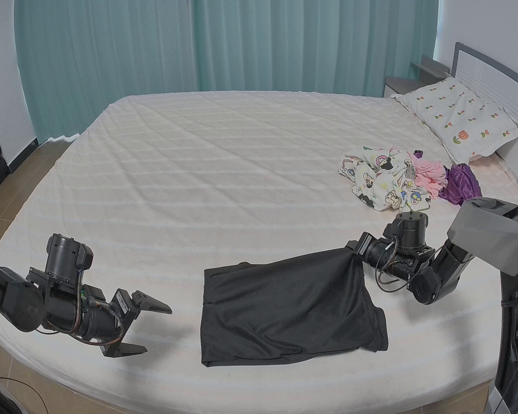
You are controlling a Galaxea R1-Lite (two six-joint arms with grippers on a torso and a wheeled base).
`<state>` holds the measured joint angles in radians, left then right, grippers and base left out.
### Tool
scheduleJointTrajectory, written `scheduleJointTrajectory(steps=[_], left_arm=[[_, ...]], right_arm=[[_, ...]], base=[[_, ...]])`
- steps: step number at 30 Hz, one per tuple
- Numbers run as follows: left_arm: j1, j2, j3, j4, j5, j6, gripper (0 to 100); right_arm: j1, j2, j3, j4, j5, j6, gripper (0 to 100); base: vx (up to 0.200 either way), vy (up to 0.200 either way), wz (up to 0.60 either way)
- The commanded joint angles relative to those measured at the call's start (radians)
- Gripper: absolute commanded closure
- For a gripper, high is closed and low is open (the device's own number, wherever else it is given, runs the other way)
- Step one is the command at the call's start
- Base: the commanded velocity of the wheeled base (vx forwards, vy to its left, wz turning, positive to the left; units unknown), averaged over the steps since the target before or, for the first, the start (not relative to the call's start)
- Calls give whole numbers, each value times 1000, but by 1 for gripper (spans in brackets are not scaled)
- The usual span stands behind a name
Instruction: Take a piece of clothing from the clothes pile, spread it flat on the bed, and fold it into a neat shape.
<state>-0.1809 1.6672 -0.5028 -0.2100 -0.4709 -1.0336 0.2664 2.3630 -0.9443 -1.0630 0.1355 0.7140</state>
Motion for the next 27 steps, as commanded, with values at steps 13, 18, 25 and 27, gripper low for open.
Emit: scheduleJointTrajectory(steps=[13, 18, 25, 27], left_arm=[[0, 3, 0, -2, 0, 0, 0], [0, 16, 0, -2, 0, 0, 0], [0, 17, 0, -2, 0, 0, 0], [0, 17, 0, -2, 0, 0, 0]], right_arm=[[-10, 16, -19, -3, -22, 39, 0], [-26, -100, 93, -8, 21, 33, 0], [-19, -263, 294, -8, 85, 27, 0], [-16, -303, 352, -8, 98, 25, 0]], base=[[0, 0, 0], [0, 0, 0], [0, 0, 0], [0, 0, 0]])
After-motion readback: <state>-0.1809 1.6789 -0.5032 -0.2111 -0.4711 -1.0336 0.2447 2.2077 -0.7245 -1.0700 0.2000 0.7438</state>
